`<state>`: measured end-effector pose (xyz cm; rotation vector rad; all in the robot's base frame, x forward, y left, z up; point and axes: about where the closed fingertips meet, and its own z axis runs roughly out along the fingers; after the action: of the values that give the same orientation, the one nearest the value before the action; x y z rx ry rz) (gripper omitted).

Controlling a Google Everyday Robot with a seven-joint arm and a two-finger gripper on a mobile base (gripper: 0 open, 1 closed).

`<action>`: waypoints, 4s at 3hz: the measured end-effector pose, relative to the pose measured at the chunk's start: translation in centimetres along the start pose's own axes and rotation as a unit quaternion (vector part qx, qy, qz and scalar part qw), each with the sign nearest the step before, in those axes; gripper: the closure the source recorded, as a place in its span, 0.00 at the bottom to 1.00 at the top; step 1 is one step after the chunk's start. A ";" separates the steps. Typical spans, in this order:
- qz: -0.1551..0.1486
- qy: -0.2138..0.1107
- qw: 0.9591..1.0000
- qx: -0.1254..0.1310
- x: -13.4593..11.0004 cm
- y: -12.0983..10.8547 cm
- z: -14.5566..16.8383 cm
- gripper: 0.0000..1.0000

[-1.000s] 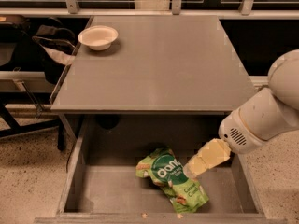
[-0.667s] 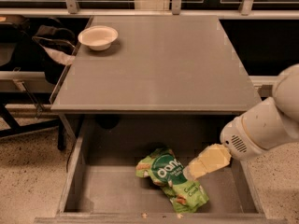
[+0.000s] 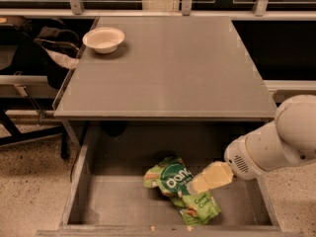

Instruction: Pick green rice chip bag from top drawer and place on counter

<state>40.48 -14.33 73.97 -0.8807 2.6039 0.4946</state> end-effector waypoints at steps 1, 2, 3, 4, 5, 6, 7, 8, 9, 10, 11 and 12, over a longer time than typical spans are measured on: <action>-0.003 0.001 1.000 -0.003 0.1 -0.1 2.0 0.00; -0.012 0.011 1.000 -0.005 0.2 0.2 4.1 0.00; -0.015 0.030 0.999 -0.013 0.6 0.5 6.1 0.00; -0.009 0.055 0.998 -0.029 1.2 0.5 7.8 0.00; 0.008 0.082 0.995 -0.054 2.1 0.2 9.6 0.00; 0.017 0.093 0.993 -0.066 2.6 0.0 10.4 0.00; 0.017 0.094 0.993 -0.066 2.6 0.0 10.4 0.19; 0.017 0.094 0.993 -0.066 2.6 0.0 10.4 0.42; 0.017 0.094 0.993 -0.066 2.6 0.0 10.4 0.66; 0.017 0.094 0.993 -0.066 2.6 0.0 10.4 0.89; 0.008 0.093 0.993 -0.069 2.1 0.4 9.6 1.00; -0.003 0.085 0.992 -0.092 1.1 1.1 7.2 1.00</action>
Offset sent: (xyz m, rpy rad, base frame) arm 0.0091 0.0311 -0.0625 -0.0279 0.0299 0.0570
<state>40.50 -10.94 67.39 -1.0298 2.7403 0.6956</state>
